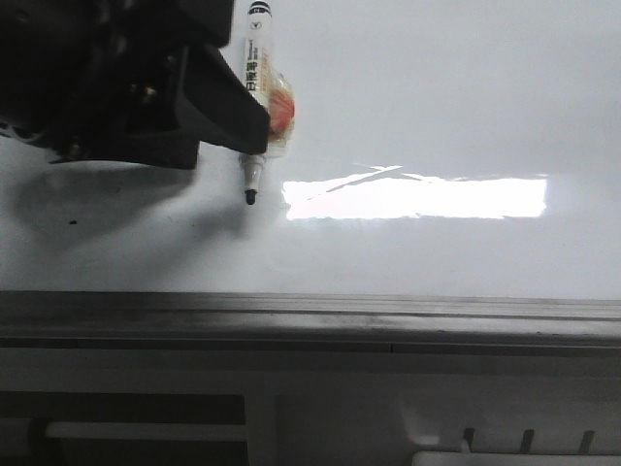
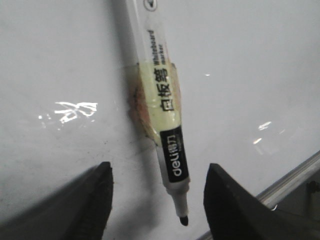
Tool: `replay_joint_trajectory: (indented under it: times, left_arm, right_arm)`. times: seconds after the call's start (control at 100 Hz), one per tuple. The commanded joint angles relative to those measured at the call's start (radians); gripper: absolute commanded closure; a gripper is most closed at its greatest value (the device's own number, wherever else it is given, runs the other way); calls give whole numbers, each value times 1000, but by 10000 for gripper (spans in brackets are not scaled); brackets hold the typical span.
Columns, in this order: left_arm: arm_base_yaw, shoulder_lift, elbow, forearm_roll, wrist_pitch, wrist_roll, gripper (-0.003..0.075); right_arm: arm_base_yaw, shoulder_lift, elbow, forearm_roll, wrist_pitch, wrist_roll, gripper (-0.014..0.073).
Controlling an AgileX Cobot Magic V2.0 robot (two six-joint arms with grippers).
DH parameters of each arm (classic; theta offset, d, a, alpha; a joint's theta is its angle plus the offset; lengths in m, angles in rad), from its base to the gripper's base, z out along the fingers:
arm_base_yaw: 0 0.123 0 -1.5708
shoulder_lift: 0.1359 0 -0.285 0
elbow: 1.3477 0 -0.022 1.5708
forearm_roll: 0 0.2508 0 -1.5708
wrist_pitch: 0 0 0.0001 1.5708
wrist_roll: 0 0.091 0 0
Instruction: Write number 6 on whiteboard
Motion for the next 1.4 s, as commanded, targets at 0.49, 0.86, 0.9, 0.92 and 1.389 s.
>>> replay_joint_trajectory:
  times: [0.49,0.86,0.9,0.92,1.389]
  left_arm:
    - [-7,-1,-88,113,204,73,739]
    - [-7,-166,-105,165,517,793,739]
    - [-7,-168,-105,165,517,807,739]
    - [-7,-168,-105,165,517,810,739]
    - [-7,-168,-105,165,525,816,739]
  right_arm:
    - [61,21,-35,14,-28,-18,239]
    - [335,243,-35,96,-2,-355,239]
    - [367,279,-35,138,-18,-400,239]
    - [382,291,-35,151,-24,-428,239]
    - [592,637,-123,265,-221,-605,237]
